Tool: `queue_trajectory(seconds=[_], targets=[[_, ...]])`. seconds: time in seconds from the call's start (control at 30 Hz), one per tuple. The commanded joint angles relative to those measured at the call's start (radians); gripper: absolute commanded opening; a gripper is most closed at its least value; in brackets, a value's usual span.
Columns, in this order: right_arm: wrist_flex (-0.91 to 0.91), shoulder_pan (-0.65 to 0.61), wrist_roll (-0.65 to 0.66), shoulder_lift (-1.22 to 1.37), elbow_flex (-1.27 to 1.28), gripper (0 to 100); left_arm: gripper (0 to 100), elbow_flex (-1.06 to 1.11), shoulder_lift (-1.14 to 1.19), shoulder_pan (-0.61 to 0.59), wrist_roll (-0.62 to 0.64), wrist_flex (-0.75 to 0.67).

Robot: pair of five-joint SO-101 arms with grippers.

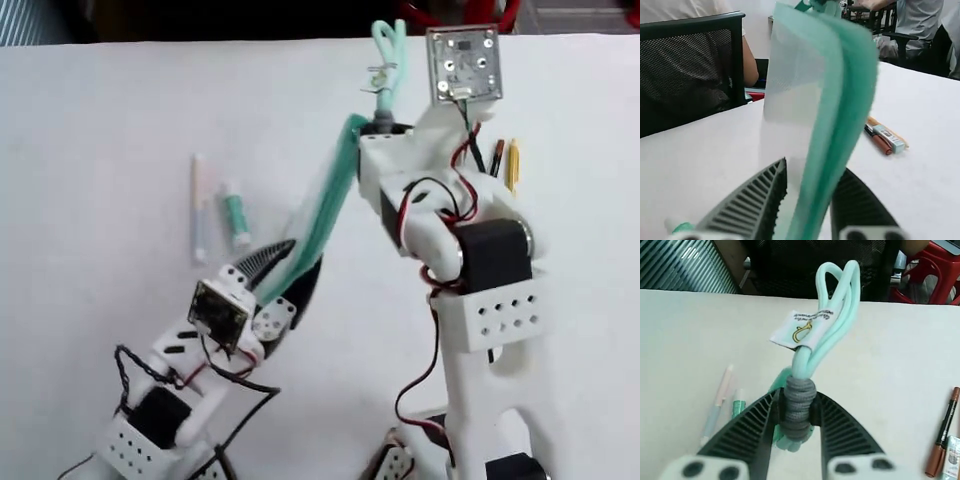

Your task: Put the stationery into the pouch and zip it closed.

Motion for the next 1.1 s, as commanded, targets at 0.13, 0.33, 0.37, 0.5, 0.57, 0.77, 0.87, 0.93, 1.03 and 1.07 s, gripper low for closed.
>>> queue_trajectory(seconds=[0.13,0.33,0.37,0.5,0.57,0.77,0.87,0.93,1.03,1.07], targets=[[-0.045,-0.051,0.008,-0.010,-0.018,1.8,12,0.000,-0.010,-0.120,-0.032,-0.014],[-0.062,-0.051,0.011,-0.015,-0.023,1.8,1,0.000,-0.007,-0.147,-0.032,-0.015],[-0.076,-0.051,0.012,-0.016,-0.023,1.8,3,0.000,-0.005,-0.147,-0.028,-0.015],[-0.133,-0.045,0.012,-0.021,-0.025,1.8,3,0.000,-0.005,-0.153,-0.026,-0.014],[-0.137,-0.050,0.012,-0.021,-0.046,1.8,2,0.000,-0.005,-0.154,-0.026,-0.014],[-0.104,-0.097,0.012,-0.068,-0.146,1.8,2,0.000,-0.005,-0.154,-0.026,-0.014],[-0.056,-0.188,0.021,-0.139,-0.184,1.8,2,0.000,-0.004,-0.154,-0.026,-0.005],[-0.031,-0.272,0.092,-0.180,-0.196,1.8,2,0.000,-0.004,-0.148,-0.029,0.006],[-0.007,-0.421,0.227,-0.197,-0.195,1.8,2,0.000,-0.004,-0.153,-0.029,0.006],[0.004,-0.444,0.261,-0.186,-0.195,1.8,2,0.000,-0.005,-0.154,-0.029,0.006]])
